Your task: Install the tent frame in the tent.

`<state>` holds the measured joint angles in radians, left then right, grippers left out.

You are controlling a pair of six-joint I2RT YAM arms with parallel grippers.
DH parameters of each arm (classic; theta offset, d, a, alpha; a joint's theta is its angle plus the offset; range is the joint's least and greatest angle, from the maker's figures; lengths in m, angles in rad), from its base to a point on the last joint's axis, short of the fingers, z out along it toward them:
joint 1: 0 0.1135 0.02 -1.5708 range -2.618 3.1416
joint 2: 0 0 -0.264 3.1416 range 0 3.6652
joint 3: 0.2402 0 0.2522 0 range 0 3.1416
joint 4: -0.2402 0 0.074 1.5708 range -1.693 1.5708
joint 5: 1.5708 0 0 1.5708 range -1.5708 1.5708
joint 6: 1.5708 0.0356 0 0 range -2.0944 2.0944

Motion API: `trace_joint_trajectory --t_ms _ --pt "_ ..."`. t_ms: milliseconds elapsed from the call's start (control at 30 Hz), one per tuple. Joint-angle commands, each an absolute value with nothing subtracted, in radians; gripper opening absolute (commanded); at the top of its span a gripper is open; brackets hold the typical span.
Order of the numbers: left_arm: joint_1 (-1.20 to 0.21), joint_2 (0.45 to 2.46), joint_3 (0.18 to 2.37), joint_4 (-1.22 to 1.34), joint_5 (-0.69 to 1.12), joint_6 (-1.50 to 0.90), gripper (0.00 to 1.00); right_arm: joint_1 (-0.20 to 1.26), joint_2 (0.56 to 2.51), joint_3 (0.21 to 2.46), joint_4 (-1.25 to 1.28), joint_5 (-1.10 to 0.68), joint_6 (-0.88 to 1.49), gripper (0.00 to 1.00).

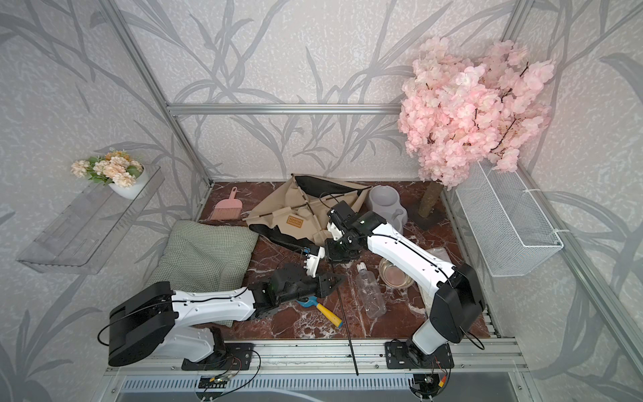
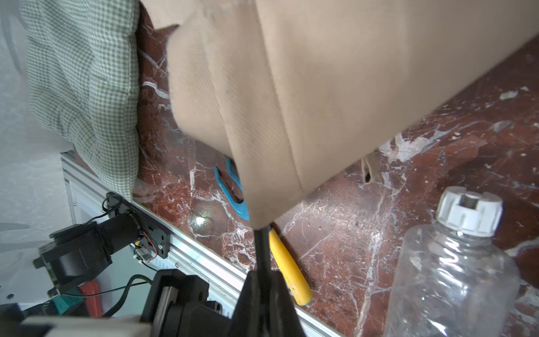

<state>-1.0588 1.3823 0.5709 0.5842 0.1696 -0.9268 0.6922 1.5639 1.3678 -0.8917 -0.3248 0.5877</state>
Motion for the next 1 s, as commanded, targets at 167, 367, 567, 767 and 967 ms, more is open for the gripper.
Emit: trace_joint_trajectory --t_ms 167,367,567,767,967 --pt "-1.055 1.318 0.563 0.612 0.139 -0.912 0.09 0.658 1.551 1.313 -0.699 -0.386 0.676 0.00" --pt "-1.019 1.310 0.603 0.525 0.147 -0.947 0.00 0.647 1.502 1.277 -0.694 -0.437 0.680 0.19" --pt "-0.921 1.307 0.632 0.459 0.211 -1.034 0.00 0.632 1.307 1.154 -0.768 -0.463 0.662 0.43" --pt "-0.851 1.331 0.711 0.377 0.277 -1.012 0.00 0.650 0.977 0.823 -0.655 -0.613 0.708 0.58" --pt "-0.799 1.373 0.794 0.307 0.348 -0.954 0.00 0.867 0.746 0.584 -0.483 -0.497 0.883 0.65"
